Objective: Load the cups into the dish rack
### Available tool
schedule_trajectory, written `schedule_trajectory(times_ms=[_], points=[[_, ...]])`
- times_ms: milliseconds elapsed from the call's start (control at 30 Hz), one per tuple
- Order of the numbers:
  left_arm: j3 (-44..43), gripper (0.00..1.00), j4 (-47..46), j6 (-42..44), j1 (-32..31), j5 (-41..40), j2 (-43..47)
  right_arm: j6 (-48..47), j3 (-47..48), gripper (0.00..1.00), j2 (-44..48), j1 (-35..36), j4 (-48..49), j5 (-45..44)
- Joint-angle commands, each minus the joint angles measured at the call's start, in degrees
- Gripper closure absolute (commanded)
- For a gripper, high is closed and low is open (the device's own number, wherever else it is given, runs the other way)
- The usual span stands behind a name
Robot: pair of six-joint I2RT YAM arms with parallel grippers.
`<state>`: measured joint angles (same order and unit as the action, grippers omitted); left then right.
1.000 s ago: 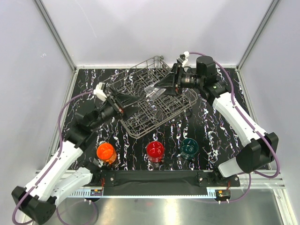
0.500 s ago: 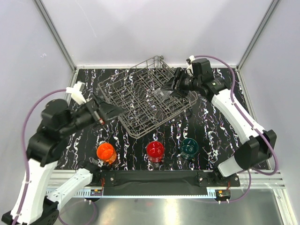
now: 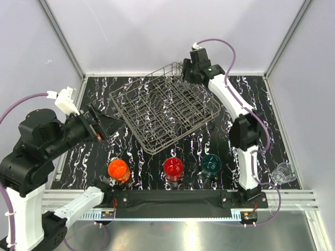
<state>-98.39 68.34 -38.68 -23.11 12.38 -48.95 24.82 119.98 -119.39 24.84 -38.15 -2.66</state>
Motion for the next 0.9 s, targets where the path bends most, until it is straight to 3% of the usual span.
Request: schedule_trajectory(times_ms=[0,133,367,867], points=[[-1.36,0.01,3.55,5.54,0.26,-7.53,-0.45,-10.22,10.16,1.00,-7.31,0.56,5.70,-8.24],[-2.59,0.01,6.02,6.16,0.26,-13.77,-0.18,-14.35,16.50,1.00,-14.36,0.56,10.46,-7.10],[-8.83,0.01,13.38,7.38,0.17,-18.00,-3.43,-14.98,24.67,1.00,-23.23,0.21,13.37,-6.92],[-14.82,0.01,19.91,12.93,0.17,-18.00,-8.97,-20.86,30.49,1.00,-32.30,3.99,13.63,-13.34]])
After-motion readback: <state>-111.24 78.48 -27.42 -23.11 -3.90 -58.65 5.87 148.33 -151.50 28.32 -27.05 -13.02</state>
